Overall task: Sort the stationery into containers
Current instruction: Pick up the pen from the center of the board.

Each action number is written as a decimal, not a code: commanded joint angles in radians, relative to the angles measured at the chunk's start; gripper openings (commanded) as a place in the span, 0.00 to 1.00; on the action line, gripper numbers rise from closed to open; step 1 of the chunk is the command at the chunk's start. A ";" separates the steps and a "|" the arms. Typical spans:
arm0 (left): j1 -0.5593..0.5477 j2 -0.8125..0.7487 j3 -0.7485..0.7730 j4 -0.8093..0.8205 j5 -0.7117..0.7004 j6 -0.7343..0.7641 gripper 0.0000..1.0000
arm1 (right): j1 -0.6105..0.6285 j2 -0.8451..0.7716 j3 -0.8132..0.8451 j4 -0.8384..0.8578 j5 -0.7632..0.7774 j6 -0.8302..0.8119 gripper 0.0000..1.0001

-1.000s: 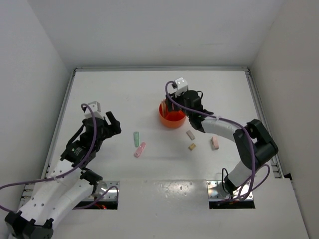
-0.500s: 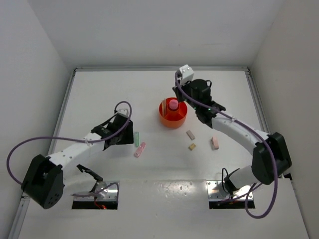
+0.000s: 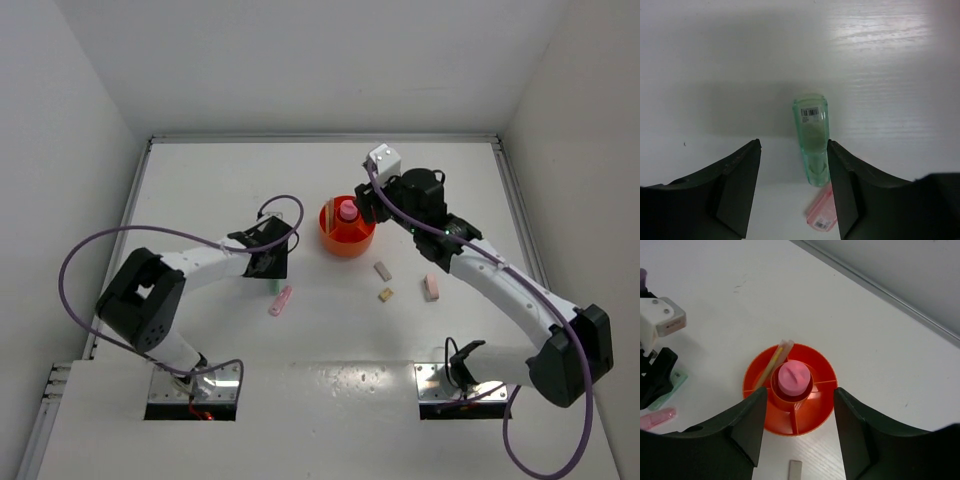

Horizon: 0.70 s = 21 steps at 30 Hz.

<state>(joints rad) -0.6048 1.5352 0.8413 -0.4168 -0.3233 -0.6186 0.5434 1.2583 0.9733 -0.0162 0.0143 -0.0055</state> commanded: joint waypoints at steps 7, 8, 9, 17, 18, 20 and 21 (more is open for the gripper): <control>-0.010 0.135 0.105 0.076 -0.022 -0.021 0.61 | -0.010 -0.066 -0.030 0.016 -0.020 -0.013 0.56; -0.010 0.146 0.105 0.076 -0.013 -0.021 0.61 | -0.010 -0.066 -0.030 0.016 -0.020 -0.013 0.56; -0.010 0.164 0.105 0.076 -0.013 -0.030 0.60 | -0.010 -0.066 -0.030 0.025 -0.011 -0.013 0.56; -0.010 0.167 0.084 0.076 -0.023 -0.041 0.49 | -0.010 -0.085 -0.030 0.035 0.000 -0.013 0.57; -0.010 0.157 0.084 0.076 -0.023 -0.041 0.49 | -0.010 -0.085 -0.030 0.035 0.009 -0.013 0.57; -0.010 0.157 0.084 0.076 -0.023 -0.041 0.49 | -0.010 -0.085 -0.030 0.035 0.009 -0.013 0.57; -0.010 0.157 0.084 0.067 -0.023 -0.041 0.49 | -0.010 -0.094 -0.030 0.035 0.009 -0.013 0.57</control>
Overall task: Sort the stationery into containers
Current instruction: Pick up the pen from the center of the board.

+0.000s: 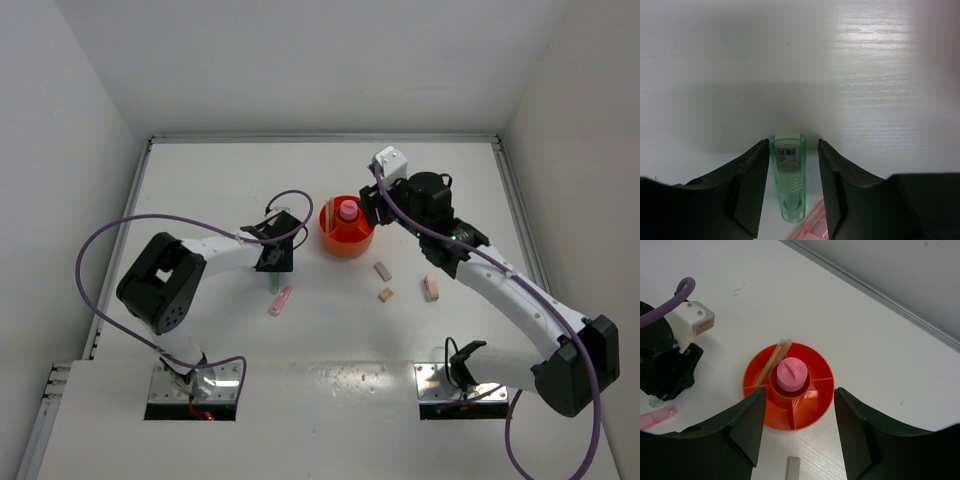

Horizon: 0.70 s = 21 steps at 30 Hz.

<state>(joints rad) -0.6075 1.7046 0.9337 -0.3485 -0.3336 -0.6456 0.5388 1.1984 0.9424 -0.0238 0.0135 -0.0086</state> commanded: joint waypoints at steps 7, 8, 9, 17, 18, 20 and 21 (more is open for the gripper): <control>-0.008 -0.013 -0.009 -0.001 -0.002 -0.014 0.30 | -0.005 -0.043 -0.008 0.051 0.019 -0.001 0.57; -0.008 -0.013 -0.009 -0.001 -0.002 -0.014 0.25 | -0.005 -0.043 -0.008 0.051 0.019 -0.001 0.57; -0.008 -0.026 0.003 -0.001 -0.011 -0.014 0.22 | -0.005 -0.043 -0.008 0.051 0.019 -0.001 0.57; -0.147 -0.290 0.056 0.092 0.028 -0.115 0.00 | -0.014 -0.043 -0.019 0.051 0.048 -0.001 0.05; -0.156 -0.309 0.045 0.165 0.028 -0.156 0.00 | -0.014 -0.034 -0.028 0.051 0.048 -0.001 0.07; -0.156 -0.333 0.033 0.250 0.062 -0.196 0.00 | -0.014 -0.034 -0.028 0.051 0.057 -0.001 0.33; -0.166 -0.333 0.021 0.325 0.062 -0.239 0.00 | -0.014 -0.034 -0.028 0.051 0.057 -0.001 0.39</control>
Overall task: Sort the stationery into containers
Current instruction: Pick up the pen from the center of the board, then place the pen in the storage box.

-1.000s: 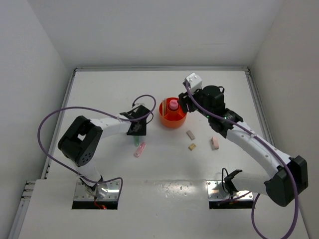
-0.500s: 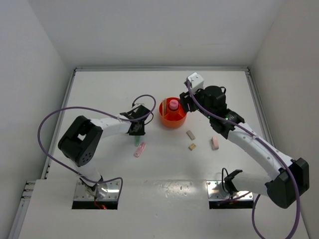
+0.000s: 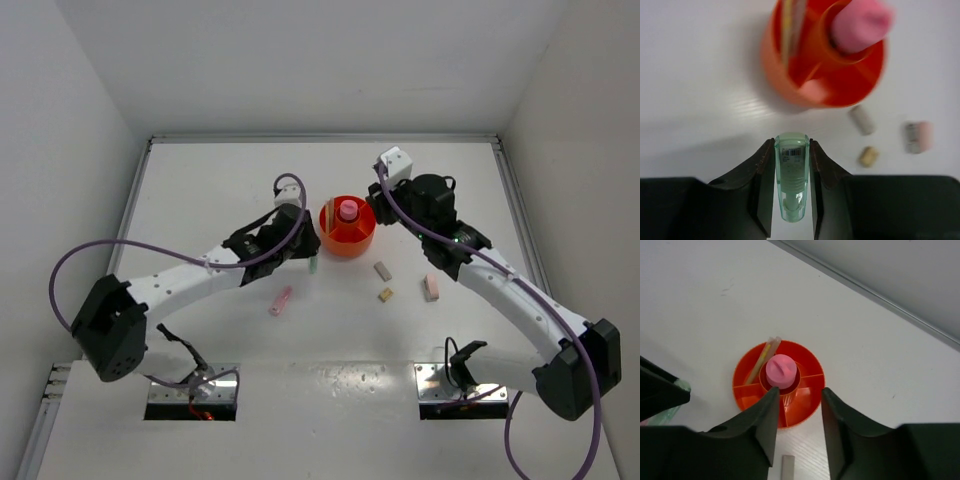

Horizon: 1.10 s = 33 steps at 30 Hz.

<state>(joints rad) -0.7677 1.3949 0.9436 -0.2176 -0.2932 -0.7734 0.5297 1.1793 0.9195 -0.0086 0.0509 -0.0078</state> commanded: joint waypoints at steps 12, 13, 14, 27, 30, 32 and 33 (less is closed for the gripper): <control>-0.111 0.101 0.020 0.543 -0.249 -0.397 0.00 | -0.033 -0.033 -0.025 0.036 0.020 0.008 0.39; -0.126 0.101 0.020 0.563 -0.303 -0.417 0.00 | -0.033 -0.033 -0.025 0.036 0.020 0.008 0.39; -0.145 0.110 0.020 0.575 -0.410 -0.429 0.00 | -0.033 -0.033 -0.025 0.036 0.020 0.008 0.39; -0.321 0.294 0.195 0.440 -1.014 -0.506 0.00 | -0.051 -0.061 -0.034 0.055 0.000 0.008 0.39; -0.321 0.326 0.207 0.402 -1.043 -0.546 0.00 | -0.051 -0.070 -0.045 0.055 0.000 0.008 0.39; -0.321 0.337 0.207 0.402 -1.043 -0.546 0.00 | -0.051 -0.070 -0.045 0.055 -0.010 0.008 0.39; -0.312 0.348 0.216 0.402 -1.043 -0.546 0.00 | -0.051 -0.070 -0.045 0.055 -0.010 0.008 0.39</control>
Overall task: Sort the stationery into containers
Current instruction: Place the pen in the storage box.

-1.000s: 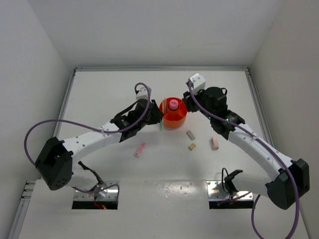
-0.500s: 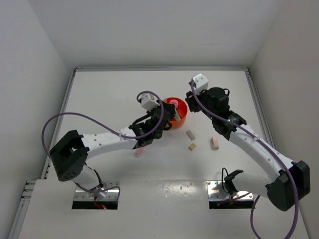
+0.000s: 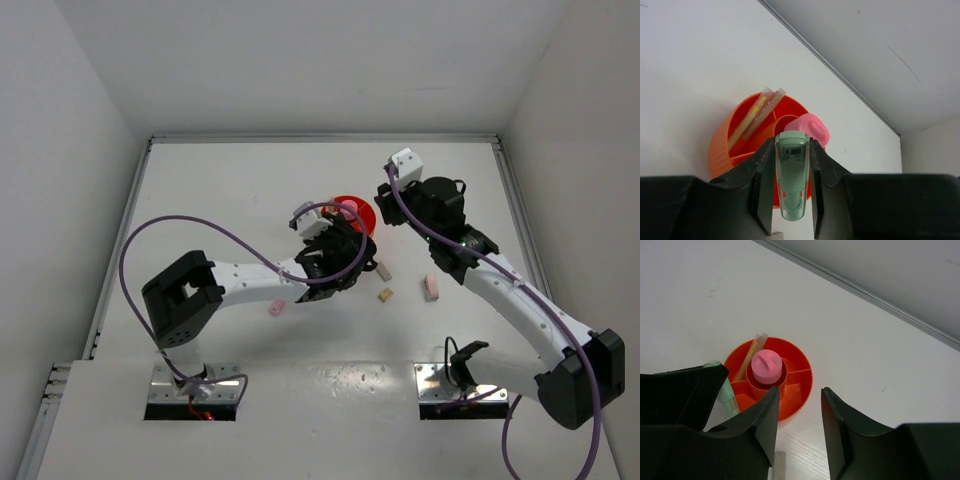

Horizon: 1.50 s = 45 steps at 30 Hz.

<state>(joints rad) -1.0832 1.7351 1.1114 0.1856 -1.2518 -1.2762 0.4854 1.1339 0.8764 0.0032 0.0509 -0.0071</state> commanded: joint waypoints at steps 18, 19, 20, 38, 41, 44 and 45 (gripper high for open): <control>0.022 0.121 0.111 -0.164 -0.113 -0.190 0.00 | -0.016 -0.043 -0.002 0.043 -0.019 0.007 0.39; 0.032 0.121 0.102 -0.175 -0.113 -0.205 0.00 | -0.016 -0.043 -0.002 0.043 -0.019 0.007 0.39; 0.032 0.121 0.102 -0.175 -0.113 -0.215 0.00 | -0.025 -0.043 -0.002 0.043 -0.019 0.007 0.39; 0.062 0.149 0.102 -0.175 -0.113 -0.230 0.00 | -0.025 -0.043 -0.002 0.043 -0.037 0.016 0.39; 0.062 0.158 0.102 -0.175 -0.104 -0.230 0.00 | -0.025 -0.043 -0.002 0.043 -0.037 0.016 0.39; 0.062 0.167 0.102 -0.166 -0.104 -0.230 0.00 | -0.025 -0.043 -0.002 0.043 -0.037 0.016 0.39; 0.062 0.167 0.102 -0.166 -0.104 -0.230 0.00 | -0.025 -0.043 -0.002 0.043 -0.037 0.016 0.39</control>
<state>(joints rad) -1.0313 1.8919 1.1893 0.0010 -1.3273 -1.4940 0.4660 1.1130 0.8753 0.0067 0.0235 -0.0021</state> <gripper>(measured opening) 0.319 0.394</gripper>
